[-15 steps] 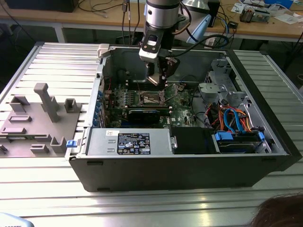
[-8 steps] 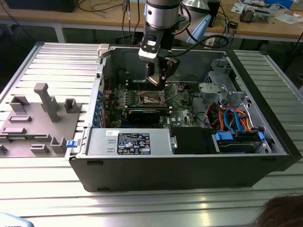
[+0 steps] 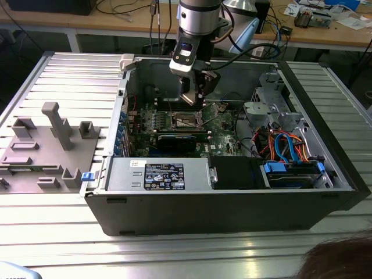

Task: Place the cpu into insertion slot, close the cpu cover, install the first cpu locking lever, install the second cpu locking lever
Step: 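Place the cpu into insertion slot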

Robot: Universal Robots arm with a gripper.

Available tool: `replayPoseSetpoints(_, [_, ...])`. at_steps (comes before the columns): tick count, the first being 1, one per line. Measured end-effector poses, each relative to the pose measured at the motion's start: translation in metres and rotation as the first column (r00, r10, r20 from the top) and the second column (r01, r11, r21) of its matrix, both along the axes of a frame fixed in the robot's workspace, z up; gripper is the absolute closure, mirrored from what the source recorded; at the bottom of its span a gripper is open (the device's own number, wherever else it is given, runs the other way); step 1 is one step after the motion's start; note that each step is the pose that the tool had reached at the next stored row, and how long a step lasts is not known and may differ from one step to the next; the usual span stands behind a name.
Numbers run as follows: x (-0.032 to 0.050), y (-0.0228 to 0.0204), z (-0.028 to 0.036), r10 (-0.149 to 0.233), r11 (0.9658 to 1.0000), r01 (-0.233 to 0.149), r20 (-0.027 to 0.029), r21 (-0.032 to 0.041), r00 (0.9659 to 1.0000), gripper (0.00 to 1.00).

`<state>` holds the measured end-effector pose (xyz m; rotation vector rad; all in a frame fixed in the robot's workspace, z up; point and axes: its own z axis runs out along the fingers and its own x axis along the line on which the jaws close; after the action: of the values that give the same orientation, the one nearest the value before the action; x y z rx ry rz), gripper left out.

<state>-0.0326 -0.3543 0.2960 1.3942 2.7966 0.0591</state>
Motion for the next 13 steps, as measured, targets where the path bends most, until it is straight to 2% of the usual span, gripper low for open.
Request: replayPoseSetpoints(13, [0.0000,0.0000,-0.0005,-0.023,0.9997,0.023,0.0000,-0.0001,0.9997,0.46])
